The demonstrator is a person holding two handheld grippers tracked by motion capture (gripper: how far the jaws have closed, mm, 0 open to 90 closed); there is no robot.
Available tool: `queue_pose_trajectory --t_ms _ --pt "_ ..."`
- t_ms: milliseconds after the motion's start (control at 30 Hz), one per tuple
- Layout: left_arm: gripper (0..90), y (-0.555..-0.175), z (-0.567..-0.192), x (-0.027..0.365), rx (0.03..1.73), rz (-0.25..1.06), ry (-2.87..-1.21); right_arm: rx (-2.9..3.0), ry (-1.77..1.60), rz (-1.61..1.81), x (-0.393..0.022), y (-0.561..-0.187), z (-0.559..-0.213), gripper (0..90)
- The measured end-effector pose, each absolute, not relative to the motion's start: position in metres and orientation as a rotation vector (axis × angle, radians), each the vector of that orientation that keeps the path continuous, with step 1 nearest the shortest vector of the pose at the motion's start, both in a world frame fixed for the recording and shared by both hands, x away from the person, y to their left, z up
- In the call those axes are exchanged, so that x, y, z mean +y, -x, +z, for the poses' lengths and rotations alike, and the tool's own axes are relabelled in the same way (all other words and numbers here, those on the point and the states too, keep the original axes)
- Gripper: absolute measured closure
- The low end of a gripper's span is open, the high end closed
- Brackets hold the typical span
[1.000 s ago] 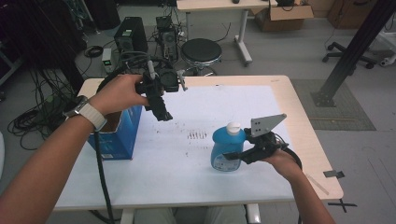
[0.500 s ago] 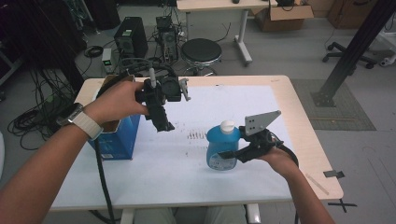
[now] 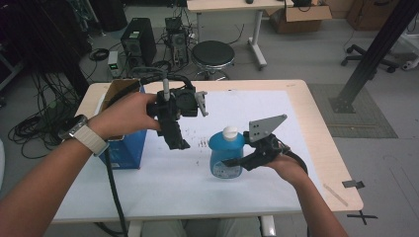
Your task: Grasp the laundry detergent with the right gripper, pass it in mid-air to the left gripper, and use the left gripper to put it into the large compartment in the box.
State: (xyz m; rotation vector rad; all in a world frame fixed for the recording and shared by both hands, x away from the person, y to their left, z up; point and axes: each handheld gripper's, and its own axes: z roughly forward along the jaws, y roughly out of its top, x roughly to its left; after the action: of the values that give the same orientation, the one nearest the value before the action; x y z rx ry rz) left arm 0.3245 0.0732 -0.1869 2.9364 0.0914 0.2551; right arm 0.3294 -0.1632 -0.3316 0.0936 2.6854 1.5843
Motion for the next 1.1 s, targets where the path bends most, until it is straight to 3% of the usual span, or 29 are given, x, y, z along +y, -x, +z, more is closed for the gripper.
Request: queue_pose_trajectory --t_ms 1100 --pt "6.9 -0.311 -0.192 0.061 0.045 0.207 -2.941 2.702 0.0 1.576 -0.116 -0.332 -0.324 44.8"
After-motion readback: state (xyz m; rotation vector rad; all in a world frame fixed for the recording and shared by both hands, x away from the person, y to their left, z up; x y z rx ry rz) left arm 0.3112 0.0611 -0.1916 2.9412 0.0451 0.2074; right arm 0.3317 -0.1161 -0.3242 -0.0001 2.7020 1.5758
